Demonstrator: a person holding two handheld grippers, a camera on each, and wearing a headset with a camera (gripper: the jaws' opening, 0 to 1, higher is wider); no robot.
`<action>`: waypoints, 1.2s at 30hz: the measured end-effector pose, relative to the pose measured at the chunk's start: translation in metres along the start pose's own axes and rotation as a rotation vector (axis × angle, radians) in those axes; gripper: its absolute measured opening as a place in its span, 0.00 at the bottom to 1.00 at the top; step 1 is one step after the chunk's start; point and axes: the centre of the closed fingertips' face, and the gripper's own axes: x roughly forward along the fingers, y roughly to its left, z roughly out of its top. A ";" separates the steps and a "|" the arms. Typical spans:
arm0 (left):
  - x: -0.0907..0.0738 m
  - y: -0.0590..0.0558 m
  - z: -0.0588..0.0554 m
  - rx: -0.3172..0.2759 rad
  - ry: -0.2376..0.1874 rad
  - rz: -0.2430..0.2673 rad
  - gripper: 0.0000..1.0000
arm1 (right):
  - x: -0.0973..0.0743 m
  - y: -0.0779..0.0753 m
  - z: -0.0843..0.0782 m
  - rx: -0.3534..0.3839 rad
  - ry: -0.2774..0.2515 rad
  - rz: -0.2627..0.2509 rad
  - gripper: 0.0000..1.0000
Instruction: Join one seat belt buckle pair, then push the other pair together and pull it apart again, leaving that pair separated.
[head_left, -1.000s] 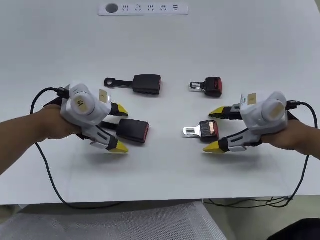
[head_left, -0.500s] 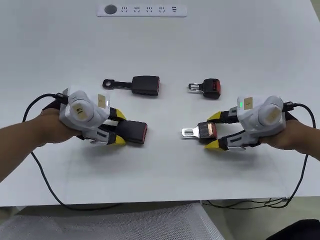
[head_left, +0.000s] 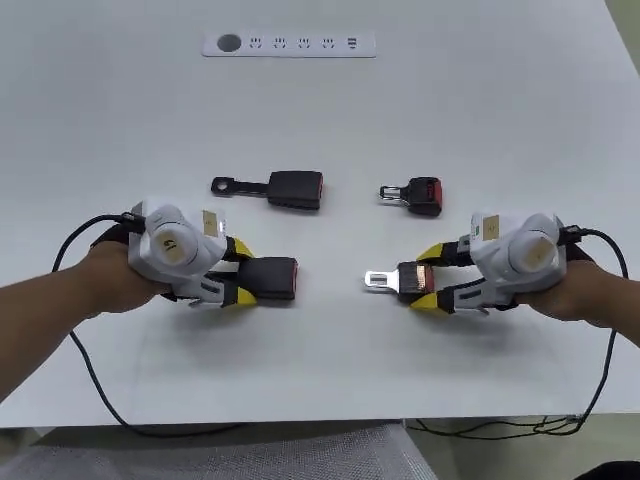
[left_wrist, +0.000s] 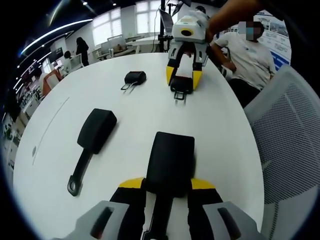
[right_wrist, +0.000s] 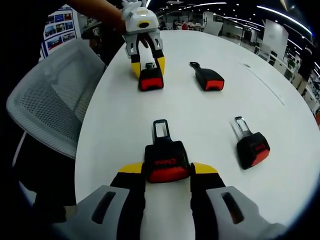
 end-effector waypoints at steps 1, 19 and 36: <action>0.000 -0.001 0.001 -0.001 0.004 0.001 0.33 | 0.000 0.000 0.000 -0.004 0.006 0.002 0.33; 0.000 -0.003 0.001 -0.009 0.064 -0.006 0.33 | 0.013 0.004 0.017 -0.024 0.030 0.004 0.32; 0.002 -0.002 0.001 -0.014 0.088 -0.006 0.33 | 0.039 0.016 0.048 -0.043 -0.010 0.026 0.32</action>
